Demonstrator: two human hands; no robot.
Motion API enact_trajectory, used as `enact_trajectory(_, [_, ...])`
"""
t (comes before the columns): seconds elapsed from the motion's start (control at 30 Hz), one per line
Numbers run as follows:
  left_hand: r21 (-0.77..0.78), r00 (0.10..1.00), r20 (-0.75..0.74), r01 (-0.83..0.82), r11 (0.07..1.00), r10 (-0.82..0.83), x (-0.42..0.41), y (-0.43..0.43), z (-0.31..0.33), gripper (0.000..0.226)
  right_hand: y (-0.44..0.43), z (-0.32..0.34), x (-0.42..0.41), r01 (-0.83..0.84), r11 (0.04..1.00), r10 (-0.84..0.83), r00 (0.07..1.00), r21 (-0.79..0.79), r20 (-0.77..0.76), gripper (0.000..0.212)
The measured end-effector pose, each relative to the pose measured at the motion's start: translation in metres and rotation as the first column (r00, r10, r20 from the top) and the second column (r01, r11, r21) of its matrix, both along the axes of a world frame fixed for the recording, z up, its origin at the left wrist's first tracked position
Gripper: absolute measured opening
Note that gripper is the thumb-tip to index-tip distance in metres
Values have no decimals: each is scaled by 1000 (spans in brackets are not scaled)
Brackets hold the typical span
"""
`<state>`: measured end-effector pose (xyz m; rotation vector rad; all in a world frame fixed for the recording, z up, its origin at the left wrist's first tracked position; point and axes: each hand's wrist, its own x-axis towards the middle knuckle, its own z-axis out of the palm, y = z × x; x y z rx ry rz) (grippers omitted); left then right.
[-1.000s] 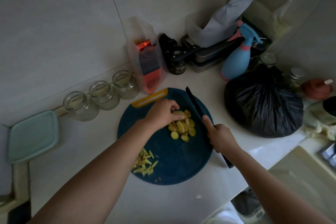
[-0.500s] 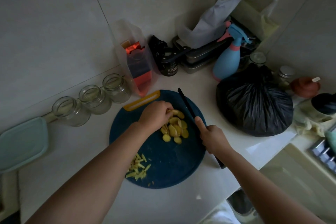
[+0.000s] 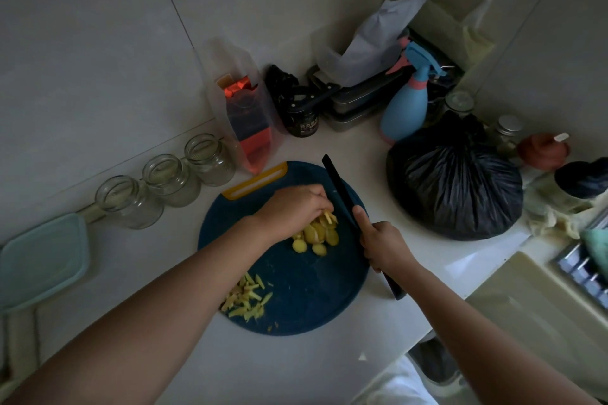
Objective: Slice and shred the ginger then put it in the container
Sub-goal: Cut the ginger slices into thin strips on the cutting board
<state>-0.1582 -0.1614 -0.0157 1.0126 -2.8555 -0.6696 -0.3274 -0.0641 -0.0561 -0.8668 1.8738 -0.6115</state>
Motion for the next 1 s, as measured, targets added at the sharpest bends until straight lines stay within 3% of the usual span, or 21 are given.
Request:
enact_trajectory(0.17, [1, 982, 164, 92, 996, -91, -2, -7, 0, 35, 3, -3, 1, -13, 1000, 12, 999, -14, -34, 71])
enact_trajectory(0.43, [103, 977, 187, 80, 991, -98, -4, -9, 2, 34, 3, -2, 0, -1, 1000, 1, 1000, 1, -19, 70])
enact_trajectory(0.63, [85, 996, 84, 35, 996, -43, -8, -6, 0, 29, 2, -1, -1, 3, 1000, -4, 1000, 13, 20, 69])
enact_trajectory(0.8, [67, 976, -119, -177, 982, 184, -3, 5, 13, 28, 2, 6, -4, -17, 999, 16, 999, 32, 47, 68])
enact_trajectory(0.9, [260, 878, -158, -404, 877, 451, 11, 20, 22, 22, 6, 14, -2, -74, 996, 71, 996, 58, 47, 68])
enact_trajectory(1.0, [549, 747, -2, -555, 625, 665, 31, 38, 17, 16, 19, 24, 3, -71, 997, 66, 991, 43, 119, 64])
